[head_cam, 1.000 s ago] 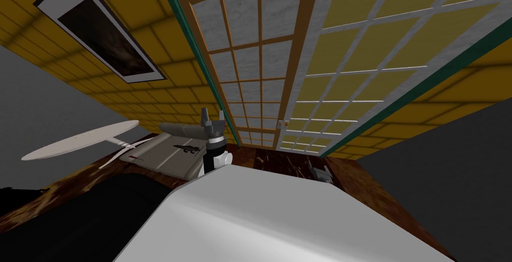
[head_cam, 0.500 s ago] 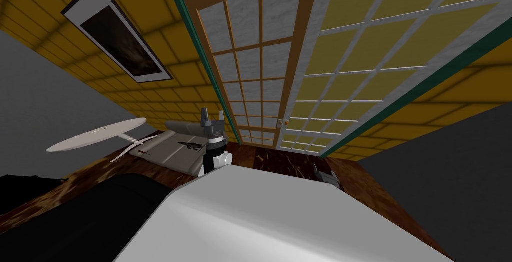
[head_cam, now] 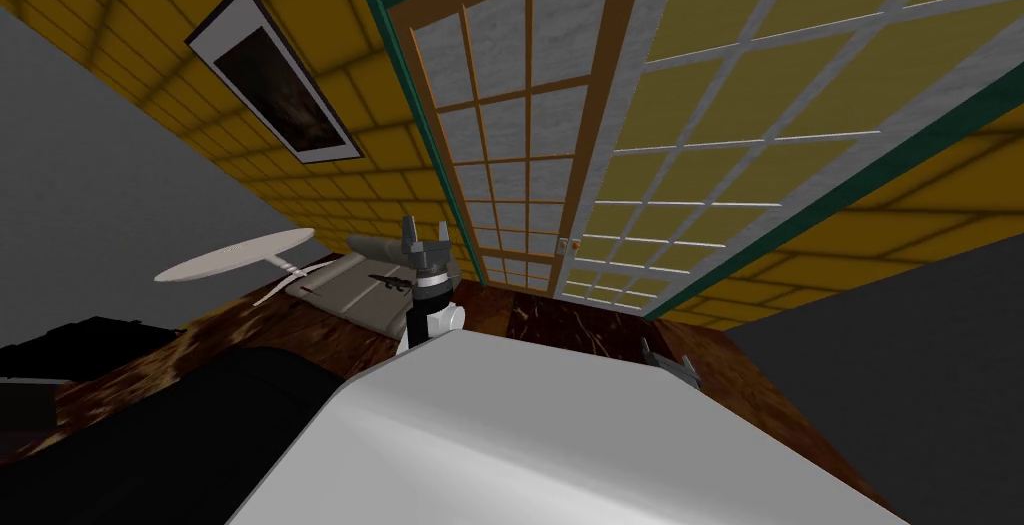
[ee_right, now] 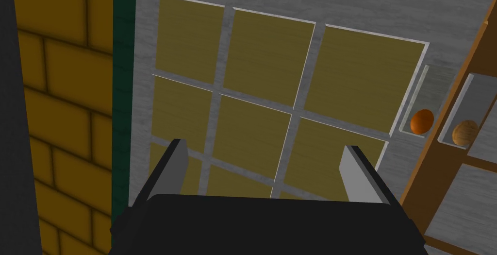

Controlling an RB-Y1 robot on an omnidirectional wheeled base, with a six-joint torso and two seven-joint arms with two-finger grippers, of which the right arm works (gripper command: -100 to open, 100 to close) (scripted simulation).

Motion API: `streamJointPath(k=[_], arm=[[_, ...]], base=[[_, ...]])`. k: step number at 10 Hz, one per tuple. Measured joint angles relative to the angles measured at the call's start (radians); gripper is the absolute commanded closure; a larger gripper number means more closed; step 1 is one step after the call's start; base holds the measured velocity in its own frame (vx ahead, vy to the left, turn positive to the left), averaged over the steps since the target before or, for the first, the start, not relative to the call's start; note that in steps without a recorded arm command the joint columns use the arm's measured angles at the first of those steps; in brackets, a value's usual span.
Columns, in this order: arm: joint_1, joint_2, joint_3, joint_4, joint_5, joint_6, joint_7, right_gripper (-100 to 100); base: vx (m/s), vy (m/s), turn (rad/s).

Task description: Pull the door open

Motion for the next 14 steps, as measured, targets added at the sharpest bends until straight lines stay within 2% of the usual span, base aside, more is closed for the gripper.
streamJointPath(k=[1,2,3,5,7,9,11,12,13,14], arm=[[0.012,0.006,-0.015,-0.018,-0.009,0.008,0.001,-100],[0.002,0.004,-0.027,-0.006,-0.016,0.011,0.006,-100],[-0.011,0.000,-0.044,0.018,-0.027,0.006,0.014,-100],[-0.034,0.006,-0.071,0.034,-0.047,0.004,0.025,-100],[-0.066,0.011,-0.084,0.051,-0.058,-0.002,0.034,-100],[-0.085,0.031,-0.084,0.031,-0.062,0.002,0.036,-100],[-0.134,0.030,-0.087,0.071,-0.067,-0.017,0.049,-100],[-0.134,0.035,-0.084,0.058,-0.066,-0.015,0.048,-100],[-0.134,0.053,-0.075,0.013,-0.062,0.006,0.042,-100],[-0.149,0.060,-0.069,0.003,-0.061,0.014,0.040,-100]], base=[[-0.021,-0.058,0.089],[0.022,-0.057,0.186],[0.076,-0.066,0.304],[0.133,-0.081,0.241],[0.185,-0.043,0.162],[0.192,-0.017,0.203],[0.154,-0.037,0.080],[0.136,-0.031,0.160],[0.194,-0.042,0.215],[0.147,-0.014,0.040]])
